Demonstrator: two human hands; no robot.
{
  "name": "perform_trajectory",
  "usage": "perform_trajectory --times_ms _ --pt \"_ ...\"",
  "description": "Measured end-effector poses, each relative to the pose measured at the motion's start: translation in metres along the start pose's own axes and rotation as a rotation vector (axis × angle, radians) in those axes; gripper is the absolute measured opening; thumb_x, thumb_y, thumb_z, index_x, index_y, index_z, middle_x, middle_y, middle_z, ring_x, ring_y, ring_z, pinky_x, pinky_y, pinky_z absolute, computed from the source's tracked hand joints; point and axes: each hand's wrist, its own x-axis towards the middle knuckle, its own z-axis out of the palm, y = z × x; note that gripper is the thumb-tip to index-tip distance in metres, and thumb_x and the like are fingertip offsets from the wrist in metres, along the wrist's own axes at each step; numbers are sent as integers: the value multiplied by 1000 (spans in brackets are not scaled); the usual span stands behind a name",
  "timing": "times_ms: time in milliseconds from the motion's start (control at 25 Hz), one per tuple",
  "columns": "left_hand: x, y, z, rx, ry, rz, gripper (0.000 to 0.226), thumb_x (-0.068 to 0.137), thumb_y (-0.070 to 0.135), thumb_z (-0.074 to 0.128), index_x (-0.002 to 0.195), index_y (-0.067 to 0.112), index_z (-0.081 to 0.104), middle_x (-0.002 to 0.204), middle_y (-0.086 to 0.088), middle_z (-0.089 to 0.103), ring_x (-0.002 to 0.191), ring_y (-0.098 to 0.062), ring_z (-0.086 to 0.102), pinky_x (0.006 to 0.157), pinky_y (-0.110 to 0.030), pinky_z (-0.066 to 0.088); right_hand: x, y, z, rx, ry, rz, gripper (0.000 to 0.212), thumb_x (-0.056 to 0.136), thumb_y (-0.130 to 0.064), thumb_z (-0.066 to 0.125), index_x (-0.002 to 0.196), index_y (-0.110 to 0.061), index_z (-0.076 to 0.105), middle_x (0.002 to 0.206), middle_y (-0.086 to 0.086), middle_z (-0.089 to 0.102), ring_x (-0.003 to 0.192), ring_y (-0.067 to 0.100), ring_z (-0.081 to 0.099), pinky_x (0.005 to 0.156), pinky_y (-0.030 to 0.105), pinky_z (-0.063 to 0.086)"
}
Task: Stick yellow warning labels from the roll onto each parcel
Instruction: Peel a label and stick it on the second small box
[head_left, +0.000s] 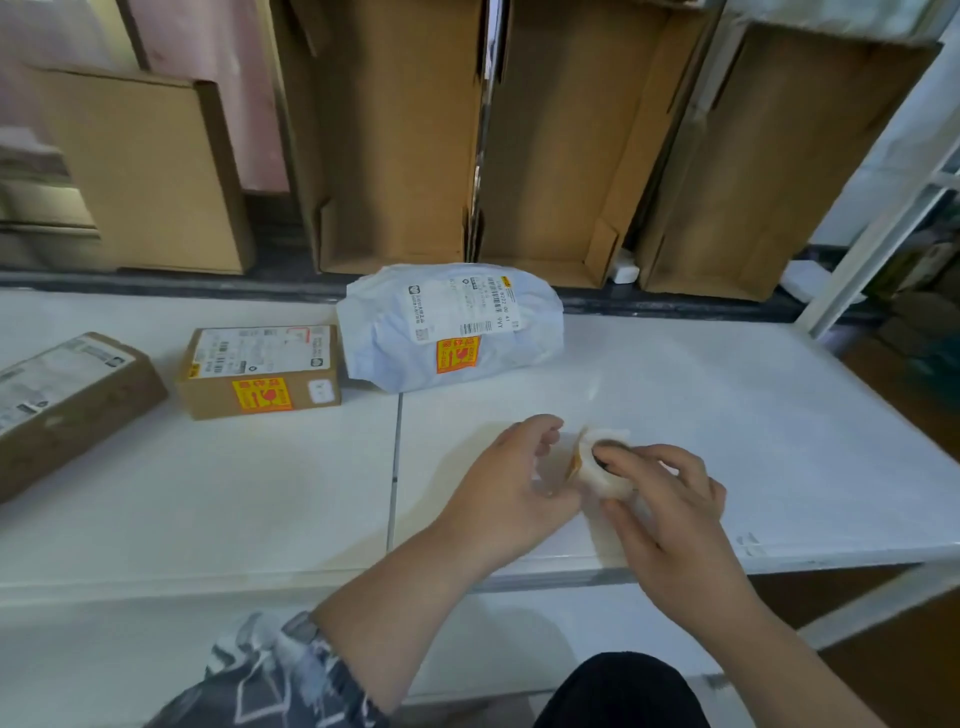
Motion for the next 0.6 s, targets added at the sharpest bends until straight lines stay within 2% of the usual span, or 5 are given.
perform_trajectory --times_ms 120,280,440,600 --pt "0 3 11 10 77 20 58 76 47 71 130 35 53 116 12 64 106 -1 63 99 -26 53 -1 3 2 20 1 -13 51 94 -10 72 129 -43 57 138 -37 51 134 8 42 99 33 23" --pt "2 3 14 9 156 11 32 82 28 70 111 29 58 97 9 64 89 -7 64 89 -32 56 -2 8 3 25 10 -17 47 95 -13 70 131 -41 58 140 -38 49 136 9 41 100 35 25" --pt "3 2 13 35 199 30 11 85 22 69 92 24 61 82 5 67 81 -16 64 79 -40 56 -2 7 2 38 12 -24 40 95 -25 61 131 -42 57 140 -39 49 136 6 40 100 36 26" --pt "3 -2 10 34 258 23 13 85 17 68 95 22 63 78 2 65 79 -20 62 79 -41 55 -3 8 0 41 1 -14 44 95 -21 63 132 -43 56 140 -38 49 137 6 40 102 35 24"
